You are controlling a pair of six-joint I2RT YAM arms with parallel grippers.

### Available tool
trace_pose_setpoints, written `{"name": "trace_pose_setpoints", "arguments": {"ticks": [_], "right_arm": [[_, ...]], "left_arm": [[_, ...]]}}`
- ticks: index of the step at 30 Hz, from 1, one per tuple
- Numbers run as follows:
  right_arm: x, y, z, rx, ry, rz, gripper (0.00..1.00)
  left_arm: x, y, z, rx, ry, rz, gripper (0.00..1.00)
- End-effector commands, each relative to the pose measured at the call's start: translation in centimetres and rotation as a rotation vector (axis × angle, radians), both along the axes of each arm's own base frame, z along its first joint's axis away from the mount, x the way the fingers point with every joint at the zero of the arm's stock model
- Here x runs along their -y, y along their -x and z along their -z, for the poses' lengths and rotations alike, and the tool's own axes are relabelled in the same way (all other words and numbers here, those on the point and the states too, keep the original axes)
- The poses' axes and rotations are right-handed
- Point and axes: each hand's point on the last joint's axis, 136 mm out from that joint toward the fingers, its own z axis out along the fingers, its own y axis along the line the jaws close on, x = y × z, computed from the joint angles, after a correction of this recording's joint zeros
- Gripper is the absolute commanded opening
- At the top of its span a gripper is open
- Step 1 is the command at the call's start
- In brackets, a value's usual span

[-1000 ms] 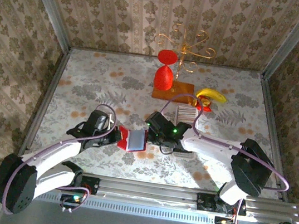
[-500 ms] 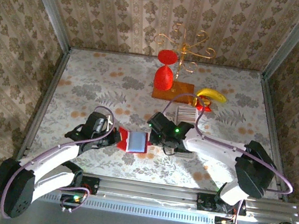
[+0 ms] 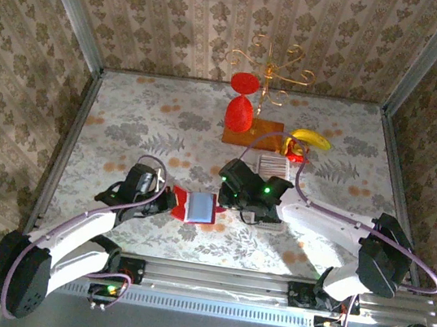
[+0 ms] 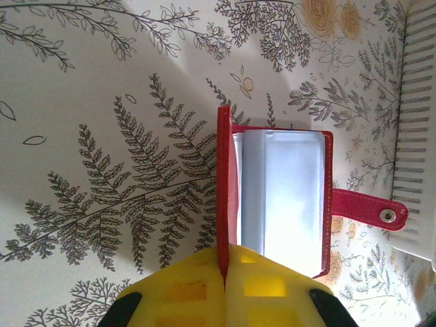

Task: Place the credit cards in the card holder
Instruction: Open the card holder at the center of the table, then flip over the card slot in the card holder.

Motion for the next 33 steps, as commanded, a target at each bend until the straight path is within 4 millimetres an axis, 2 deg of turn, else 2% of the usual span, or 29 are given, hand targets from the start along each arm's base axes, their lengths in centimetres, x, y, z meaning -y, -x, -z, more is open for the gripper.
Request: {"name": "trace_pose_setpoints", "arguments": {"ticks": [1,5,14,21,33], "right_arm": [[-3.2,0.4,-1.7,-0.001,-0.087,-0.062,0.23],[-4.9,0.9,-1.0,-0.029,-0.111,-0.076,0.27],[-6.8,1.7,4.4,-0.146,-0.073,-0.071,0.32],[-6.3,1.9,7.3,-0.193,-0.006,-0.047,0.35],[-6.1,2.3,9.9,-0.237,0.028,-0.030,0.38]], "left_arm": [[-0.1,0.5,0.4,-0.026,0.010,-0.001,0.00],[-0.1,0.7,0.5,-0.031,0.009,0.001,0.00],[-0.1,0.9,0.8,-0.030,0.012,-0.004,0.00],[0.1,1.0,0.9,-0.031,0.008,-0.001,0.00],[0.2,1.2,1.1,-0.034,0.010,-0.001,0.00]]}}
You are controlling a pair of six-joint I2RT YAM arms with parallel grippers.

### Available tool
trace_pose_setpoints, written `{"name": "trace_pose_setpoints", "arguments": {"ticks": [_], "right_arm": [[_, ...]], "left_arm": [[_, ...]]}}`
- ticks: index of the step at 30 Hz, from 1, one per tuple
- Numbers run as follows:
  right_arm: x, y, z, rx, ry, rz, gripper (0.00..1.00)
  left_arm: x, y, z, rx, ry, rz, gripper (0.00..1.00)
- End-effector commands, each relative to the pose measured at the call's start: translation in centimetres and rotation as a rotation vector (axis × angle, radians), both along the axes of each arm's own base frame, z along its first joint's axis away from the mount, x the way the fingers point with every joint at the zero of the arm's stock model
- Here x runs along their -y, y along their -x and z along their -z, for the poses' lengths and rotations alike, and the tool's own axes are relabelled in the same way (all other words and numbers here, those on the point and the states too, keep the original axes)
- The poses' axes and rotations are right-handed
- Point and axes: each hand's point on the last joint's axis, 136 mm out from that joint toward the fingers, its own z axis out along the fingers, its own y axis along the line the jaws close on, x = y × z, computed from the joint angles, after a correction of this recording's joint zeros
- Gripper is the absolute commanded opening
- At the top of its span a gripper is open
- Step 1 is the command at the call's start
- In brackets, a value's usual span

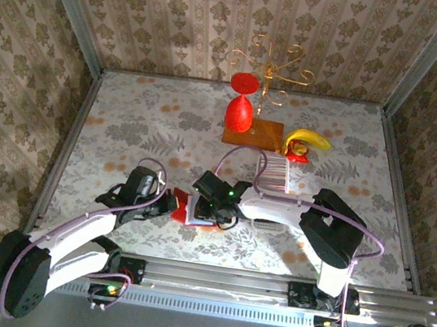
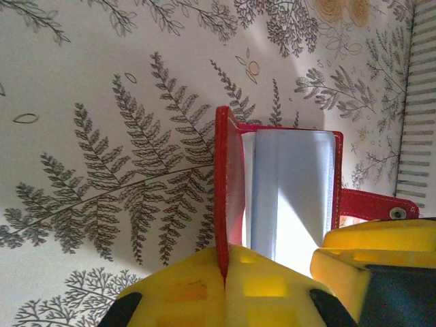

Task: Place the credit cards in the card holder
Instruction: Flip over the card slot in the card holder.

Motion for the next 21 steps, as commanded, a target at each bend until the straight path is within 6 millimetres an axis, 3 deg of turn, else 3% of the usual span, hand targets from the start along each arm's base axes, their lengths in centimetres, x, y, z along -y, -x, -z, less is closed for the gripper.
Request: {"name": "trace_pose_setpoints", "arguments": {"ticks": [1,21], "right_arm": [[-0.4,0.3,0.7,-0.025,0.003,0.014,0.40],[-3.3,0.0,0.4,-0.039,-0.168,0.053,0.43]], "left_arm": [[0.0,0.5,0.5,-0.015,0.002,-0.001,0.00],[0.0,1.1,1.8,-0.028,-0.021,-0.006,0.00]]}}
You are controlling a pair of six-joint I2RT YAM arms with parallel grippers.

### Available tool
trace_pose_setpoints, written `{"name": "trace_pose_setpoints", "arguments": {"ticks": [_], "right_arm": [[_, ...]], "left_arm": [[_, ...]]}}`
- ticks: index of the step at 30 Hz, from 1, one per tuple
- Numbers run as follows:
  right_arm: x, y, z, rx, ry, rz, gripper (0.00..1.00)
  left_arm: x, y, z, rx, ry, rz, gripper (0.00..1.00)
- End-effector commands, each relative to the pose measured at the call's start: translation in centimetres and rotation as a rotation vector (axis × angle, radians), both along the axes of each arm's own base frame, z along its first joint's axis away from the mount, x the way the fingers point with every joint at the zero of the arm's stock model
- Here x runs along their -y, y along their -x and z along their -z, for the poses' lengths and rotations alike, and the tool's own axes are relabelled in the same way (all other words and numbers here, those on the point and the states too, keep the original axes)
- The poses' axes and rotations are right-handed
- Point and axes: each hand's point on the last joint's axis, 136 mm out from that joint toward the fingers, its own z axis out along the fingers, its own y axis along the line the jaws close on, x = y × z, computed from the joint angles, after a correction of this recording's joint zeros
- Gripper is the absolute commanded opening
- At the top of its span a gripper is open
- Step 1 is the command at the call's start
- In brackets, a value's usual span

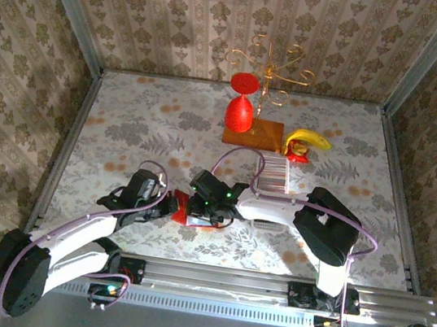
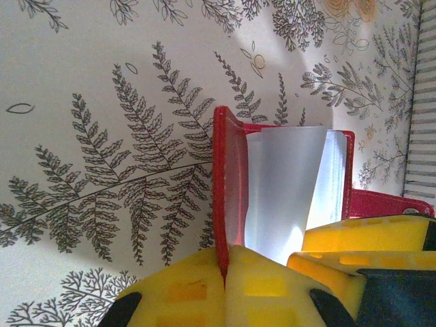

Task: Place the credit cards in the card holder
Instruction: Flip over the card slot in the card holder.

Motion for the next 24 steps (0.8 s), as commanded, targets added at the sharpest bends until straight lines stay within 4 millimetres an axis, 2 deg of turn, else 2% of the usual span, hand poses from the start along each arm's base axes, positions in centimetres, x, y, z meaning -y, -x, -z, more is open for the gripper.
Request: {"name": "trace_pose_setpoints", "arguments": {"ticks": [1,12,16,22,24], "right_arm": [[-0.7,0.5,0.5,-0.025,-0.050,0.018,0.43],[-2.0,0.0,-0.6,-0.012,-0.168,0.062,0.44],[-2.0,-0.1,-0.4,-0.014,-0.183,0.077,0.43],[-1.0,0.0,0.6,-0.027,-0.138,0.105,0.42],[-0.7,0.1,0.8,-0.030,-0.130,0.111,0.42]], "left_arm": [[-0.2,0.9,1.2,-0.035,-0.014,0.001,0.00],[-0.2,1.1,1.8,-0.033,-0.009,-0.005,0.00],[-0.5,1.2,2.3,-0.042,-0.022,-0.016,0.00],[-0.7,1.2,1.9,-0.029,-0.038,-0.012,0.28],[-0.9,1.2,1.7,-0.020,-0.044,-0.014,0.34]]}}
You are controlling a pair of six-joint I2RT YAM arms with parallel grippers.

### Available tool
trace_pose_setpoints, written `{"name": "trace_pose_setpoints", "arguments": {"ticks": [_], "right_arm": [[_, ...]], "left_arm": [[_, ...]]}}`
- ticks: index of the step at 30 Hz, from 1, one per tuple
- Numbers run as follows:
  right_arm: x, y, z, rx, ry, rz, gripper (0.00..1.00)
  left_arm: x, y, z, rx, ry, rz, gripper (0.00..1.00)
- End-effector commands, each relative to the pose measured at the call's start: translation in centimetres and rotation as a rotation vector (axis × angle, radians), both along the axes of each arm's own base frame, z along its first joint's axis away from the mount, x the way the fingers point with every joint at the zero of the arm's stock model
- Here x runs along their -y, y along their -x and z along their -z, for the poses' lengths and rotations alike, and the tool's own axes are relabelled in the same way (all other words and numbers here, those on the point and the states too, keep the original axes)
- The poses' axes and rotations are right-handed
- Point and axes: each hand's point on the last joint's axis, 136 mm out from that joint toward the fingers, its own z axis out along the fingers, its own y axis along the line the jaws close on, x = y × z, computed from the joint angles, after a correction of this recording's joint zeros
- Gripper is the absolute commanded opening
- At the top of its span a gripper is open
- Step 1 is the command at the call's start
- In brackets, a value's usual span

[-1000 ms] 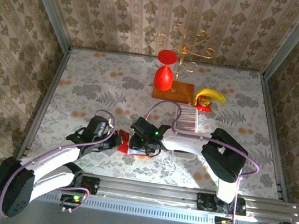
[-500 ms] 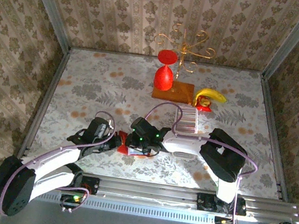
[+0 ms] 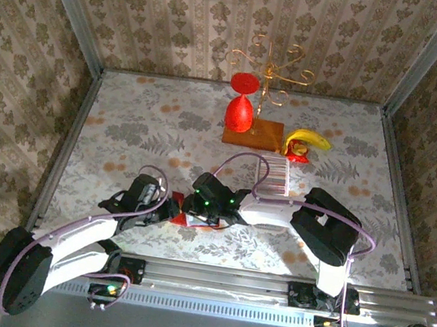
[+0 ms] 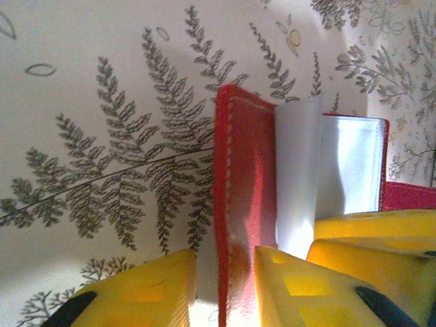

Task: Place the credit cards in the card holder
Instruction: Flip over the card slot in the card holder.

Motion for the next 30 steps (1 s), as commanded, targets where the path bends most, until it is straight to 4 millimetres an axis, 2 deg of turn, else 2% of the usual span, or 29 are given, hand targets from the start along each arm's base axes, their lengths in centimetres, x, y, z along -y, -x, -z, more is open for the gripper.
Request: {"name": "trace_pose_setpoints", "arguments": {"ticks": [1,6,13,15,20,26,30], "right_arm": [[1.1,0.4,0.8,-0.017,0.033,0.029,0.42],[1.5,0.3,1.1,-0.019,0.049,0.038,0.42],[1.3,0.0,1.0,-0.022,0.053,0.038,0.41],[1.3,0.0,0.9,-0.021,0.048,0.038,0.40],[1.0,-0.1,0.2,-0.007,0.023,0.037,0.40],[0.4,-0.3,-0.8,0.007,-0.012,0.032,0.40],[0.0,-0.4,-1.6,0.014,-0.047,0.033,0.40]], "left_arm": [[-0.6,0.5,0.1,0.002,-0.027,0.004,0.38],[-1.0,0.6,-0.4,0.013,-0.043,-0.006,0.48],[-2.3,0.7,-0.5,0.025,-0.088,-0.024,0.54],[-2.6,0.8,-0.5,0.021,-0.092,-0.030,0.49],[-2.9,1.0,0.3,-0.003,-0.089,-0.045,0.29],[-2.5,1.1,1.1,-0.028,-0.082,-0.028,0.09],[-2.3,1.2,1.3,-0.035,-0.073,-0.022,0.01]]}}
